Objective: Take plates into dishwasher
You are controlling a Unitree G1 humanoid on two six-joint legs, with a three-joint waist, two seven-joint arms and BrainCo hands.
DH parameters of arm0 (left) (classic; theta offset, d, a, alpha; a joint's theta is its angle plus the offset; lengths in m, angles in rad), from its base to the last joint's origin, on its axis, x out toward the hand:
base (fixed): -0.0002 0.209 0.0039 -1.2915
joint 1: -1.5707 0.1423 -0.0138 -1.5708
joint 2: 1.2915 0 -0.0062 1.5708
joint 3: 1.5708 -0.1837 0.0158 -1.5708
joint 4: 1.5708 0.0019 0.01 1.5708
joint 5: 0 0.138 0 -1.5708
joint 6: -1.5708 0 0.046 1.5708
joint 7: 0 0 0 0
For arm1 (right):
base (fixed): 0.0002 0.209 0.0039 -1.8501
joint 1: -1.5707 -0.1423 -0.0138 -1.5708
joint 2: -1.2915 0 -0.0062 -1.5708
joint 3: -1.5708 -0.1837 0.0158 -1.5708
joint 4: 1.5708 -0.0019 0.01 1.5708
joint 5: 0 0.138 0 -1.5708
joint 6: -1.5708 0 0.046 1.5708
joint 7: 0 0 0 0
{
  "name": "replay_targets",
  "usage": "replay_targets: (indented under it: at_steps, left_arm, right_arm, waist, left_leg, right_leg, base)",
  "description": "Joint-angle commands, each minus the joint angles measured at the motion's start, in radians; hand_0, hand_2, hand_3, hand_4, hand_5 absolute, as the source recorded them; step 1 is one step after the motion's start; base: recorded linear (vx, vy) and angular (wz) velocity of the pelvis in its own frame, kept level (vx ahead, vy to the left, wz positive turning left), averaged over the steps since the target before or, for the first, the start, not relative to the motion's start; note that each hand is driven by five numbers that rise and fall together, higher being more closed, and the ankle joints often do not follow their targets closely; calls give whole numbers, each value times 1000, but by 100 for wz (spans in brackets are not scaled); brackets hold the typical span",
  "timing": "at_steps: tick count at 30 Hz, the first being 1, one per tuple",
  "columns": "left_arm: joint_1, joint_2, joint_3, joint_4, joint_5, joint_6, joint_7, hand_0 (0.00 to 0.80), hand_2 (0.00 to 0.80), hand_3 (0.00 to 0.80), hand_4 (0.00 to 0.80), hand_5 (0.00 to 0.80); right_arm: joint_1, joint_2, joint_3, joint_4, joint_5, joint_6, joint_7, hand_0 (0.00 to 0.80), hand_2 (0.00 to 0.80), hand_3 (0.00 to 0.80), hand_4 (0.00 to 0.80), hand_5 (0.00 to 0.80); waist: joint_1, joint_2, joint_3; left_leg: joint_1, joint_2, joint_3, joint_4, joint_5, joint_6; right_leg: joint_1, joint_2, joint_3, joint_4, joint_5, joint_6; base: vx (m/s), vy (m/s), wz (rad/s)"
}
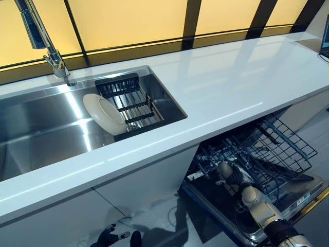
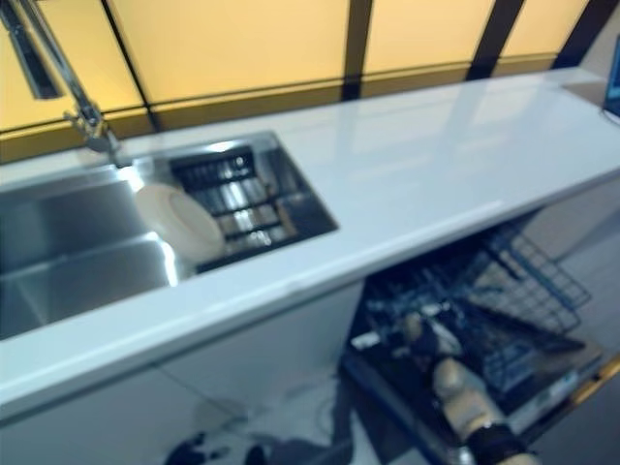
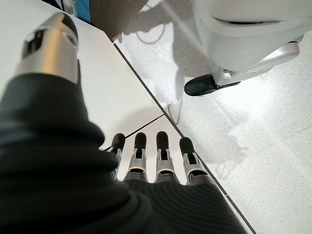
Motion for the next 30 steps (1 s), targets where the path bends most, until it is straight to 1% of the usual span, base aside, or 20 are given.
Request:
replay_targets:
  at_steps: [1, 6, 12, 13, 14, 16, 17, 18, 19, 22, 23, 24, 25, 27, 29, 30]
  left_arm:
    - [-30, 23, -18, 7, 44, -15, 9, 0, 0, 0, 0, 0]
    - [-2, 22, 9, -2, 54, -22, 10, 0, 0, 0, 0, 0]
    - [14, 21, 21, 1, 53, -28, 16, 0, 0, 0, 0, 0]
    - [22, 19, 30, 1, 52, -30, 20, 0, 0, 0, 0, 0]
    - [23, 19, 30, 1, 50, -30, 21, 0, 0, 0, 0, 0]
    - [29, 19, 38, 1, 47, -32, 27, 0, 0, 0, 0, 0]
    - [29, 19, 37, 1, 47, -32, 27, 0, 0, 0, 0, 0]
    - [34, 18, 43, 1, 43, -30, 32, 0, 0, 0, 0, 0]
    - [35, 18, 43, 0, 42, -29, 33, 0, 0, 0, 0, 0]
    - [41, 18, 54, 0, 32, -21, 40, 0, 0, 0, 0, 0]
    - [42, 17, 57, 1, 28, -20, 43, 0, 0, 0, 0, 0]
    - [42, 16, 57, 1, 28, -20, 43, 0, 0, 0, 0, 0]
    - [46, 15, 59, 8, 22, -21, 45, 0, 0, 0, 0, 0]
    - [47, 13, 61, 14, 16, -18, 46, 0, 0, 0, 0, 0]
    - [50, 10, 66, 23, 7, -15, 47, 0, 0, 0, 0, 0]
    - [51, 8, 71, 25, 2, -14, 46, 0, 0, 0, 0, 0]
  right_arm:
    - [65, -25, -41, -142, -34, -62, 13, 0, 0, 0, 0, 0]
    - [156, -47, -110, -262, -7, -111, 22, 0, 0, 0, 0, 0]
    - [209, -49, -178, -328, 66, -128, 11, 0, 0, 0, 0, 0]
    - [231, -49, -218, -354, 118, -131, 13, 0, 0, 0, 0, 0]
    - [235, -50, -223, -357, 119, -130, 17, 0, 0, 0, 0, 0]
    - [258, -53, -272, -374, 174, -144, 0, 0, 0, 0, 0, 0]
    - [259, -53, -272, -374, 175, -144, 0, 0, 0, 0, 0, 0]
    - [273, -61, -316, -392, 222, -152, -2, 0, 0, 0, 0, 0]
    - [275, -62, -321, -395, 224, -151, 0, 0, 0, 0, 0, 0]
    - [289, -74, -392, -425, 302, -173, -10, 0, 0, 0, 0, 0]
    - [290, -77, -416, -434, 326, -196, -27, 0, 0, 0, 0, 0]
    - [290, -78, -416, -434, 326, -196, -27, 0, 0, 0, 0, 0]
    - [285, -90, -447, -452, 356, -214, -31, 0, 0, 0, 0, 0]
    - [275, -103, -473, -470, 377, -231, -39, 0, 0, 0, 0, 0]
    - [259, -126, -501, -501, 418, -250, -34, 0, 0, 0, 0, 0]
    - [248, -136, -510, -517, 413, -260, -30, 0, 0, 0, 0, 0]
  waist:
    - [-14, -11, -33]
    - [-41, -16, -42]
    - [-68, -23, -54]
    - [-82, -24, -60]
    - [-82, -24, -61]
    - [-97, -26, -69]
    - [-97, -26, -69]
    - [-108, -26, -77]
    - [-109, -26, -77]
    - [-125, -25, -84]
    - [-129, -23, -87]
    - [-129, -23, -87]
    - [-134, -18, -91]
    - [-136, -12, -94]
    - [-136, -3, -101]
    - [-134, 2, -105]
  left_leg:
    - [-100, 10, 10, -28, 56, 4]
    - [-87, 23, 29, -32, 53, 3]
    - [-73, 39, 52, -33, 50, -1]
    - [-66, 50, 63, -34, 51, -5]
    - [-65, 51, 65, -34, 51, -5]
    - [-56, 67, 78, -34, 52, -9]
    - [-56, 67, 78, -34, 52, -9]
    - [-51, 80, 87, -33, 55, -14]
    - [-50, 81, 88, -32, 55, -15]
    - [-33, 102, 97, -32, 55, -21]
    - [-26, 110, 99, -32, 55, -24]
    - [-25, 111, 99, -32, 55, -24]
    - [-19, 119, 99, -30, 57, -26]
    - [-11, 126, 96, -29, 58, -29]
    - [-5, 134, 86, -21, 58, -32]
    - [-3, 134, 77, -14, 55, -35]
  right_leg:
    - [35, -56, 49, 72, -41, 32]
    - [34, -50, 67, 73, -43, 35]
    - [37, -43, 86, 69, -42, 34]
    - [39, -39, 96, 69, -43, 32]
    - [39, -39, 97, 69, -43, 32]
    - [40, -32, 108, 73, -46, 29]
    - [40, -32, 108, 73, -46, 29]
    - [40, -26, 114, 75, -49, 24]
    - [41, -25, 116, 76, -50, 24]
    - [44, -13, 126, 83, -56, 15]
    - [44, -9, 129, 89, -61, 11]
    - [44, -9, 129, 89, -61, 11]
    - [46, -5, 131, 99, -67, 6]
    - [49, 0, 134, 112, -77, 0]
    - [52, 7, 135, 128, -90, -11]
    - [54, 11, 136, 133, -95, -17]
  base:
    - [0, 0, 0]
    - [-13, -5, -3]
    - [-26, -16, -13]
    - [-30, -22, -17]
    - [-46, -39, -11]
    - [-44, -48, -19]
    - [-49, -60, -19]
    - [-33, -40, -9]
    - [-50, -64, -12]
    - [-61, -83, -14]
    - [-64, -80, -18]
    - [-63, -81, -17]
    - [-45, -71, -9]
    - [-35, -75, -3]
    - [-5, -93, 1]
    - [5, -94, 1]
